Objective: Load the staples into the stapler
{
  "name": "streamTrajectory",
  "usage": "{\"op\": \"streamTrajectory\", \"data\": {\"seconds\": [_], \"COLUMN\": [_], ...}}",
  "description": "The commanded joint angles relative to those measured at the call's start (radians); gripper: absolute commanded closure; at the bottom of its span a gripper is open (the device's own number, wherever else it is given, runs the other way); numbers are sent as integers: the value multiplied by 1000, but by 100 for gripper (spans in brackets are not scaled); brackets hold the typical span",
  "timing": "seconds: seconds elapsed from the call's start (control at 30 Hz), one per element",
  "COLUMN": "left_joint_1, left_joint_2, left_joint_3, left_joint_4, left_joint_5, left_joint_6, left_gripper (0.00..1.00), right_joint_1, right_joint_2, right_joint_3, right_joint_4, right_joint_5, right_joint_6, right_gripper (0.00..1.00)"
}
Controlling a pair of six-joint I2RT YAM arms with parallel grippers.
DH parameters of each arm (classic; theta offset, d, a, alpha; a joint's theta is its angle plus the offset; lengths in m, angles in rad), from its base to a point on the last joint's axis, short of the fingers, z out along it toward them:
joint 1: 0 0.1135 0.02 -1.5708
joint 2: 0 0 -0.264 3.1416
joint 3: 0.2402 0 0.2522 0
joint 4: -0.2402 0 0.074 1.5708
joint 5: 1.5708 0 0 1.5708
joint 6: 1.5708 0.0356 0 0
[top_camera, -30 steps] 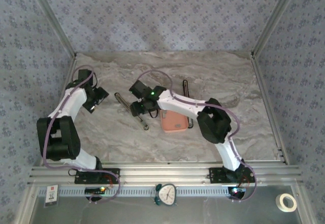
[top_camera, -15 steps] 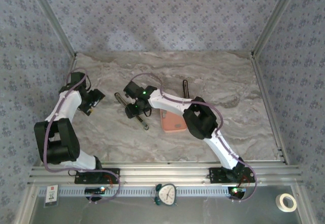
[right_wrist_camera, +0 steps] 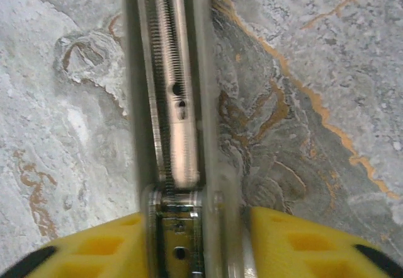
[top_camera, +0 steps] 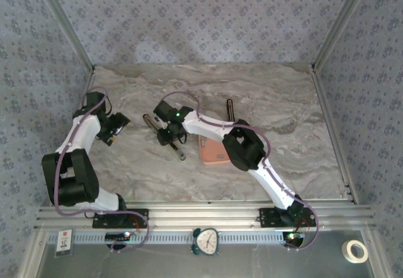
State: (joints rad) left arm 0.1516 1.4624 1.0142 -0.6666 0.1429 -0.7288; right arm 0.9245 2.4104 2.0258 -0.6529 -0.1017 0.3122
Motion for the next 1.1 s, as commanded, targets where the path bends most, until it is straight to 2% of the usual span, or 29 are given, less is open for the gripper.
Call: {"op": "streamTrajectory", "data": {"seconds": [0.0,0.13,0.3,0.47,0.63,0.87,1.0,1.07], "left_joint_1": [18,55,108,159,160,158,141,112], "left_joint_2": [-39,-69,-124,-174,-218,-255,-268,-282], "left_joint_3": [-14,-33,-61,-103,-150,-221,-234,-229], "left_joint_4": [25,72,150,272,431,735,799,790], "left_joint_5": [41,133,259,455,601,805,886,932], "left_joint_6": [46,116,188,255,324,289,341,425], "left_gripper": [22,21,20,19,19,21,21,21], "right_joint_1": [-2,2,5,6,3,-26,-59,-84], "right_joint_2": [37,-18,-113,-188,-270,-420,-547,-616], "right_joint_3": [28,12,-27,-32,-31,-88,-197,-251], "right_joint_4": [3,11,34,15,-16,-95,-103,-115], "right_joint_5": [19,29,41,40,28,-6,-39,-64], "right_joint_6": [-37,-87,-143,-193,-261,-395,-537,-613], "right_gripper": [70,81,87,93,96,98,100,100]}}
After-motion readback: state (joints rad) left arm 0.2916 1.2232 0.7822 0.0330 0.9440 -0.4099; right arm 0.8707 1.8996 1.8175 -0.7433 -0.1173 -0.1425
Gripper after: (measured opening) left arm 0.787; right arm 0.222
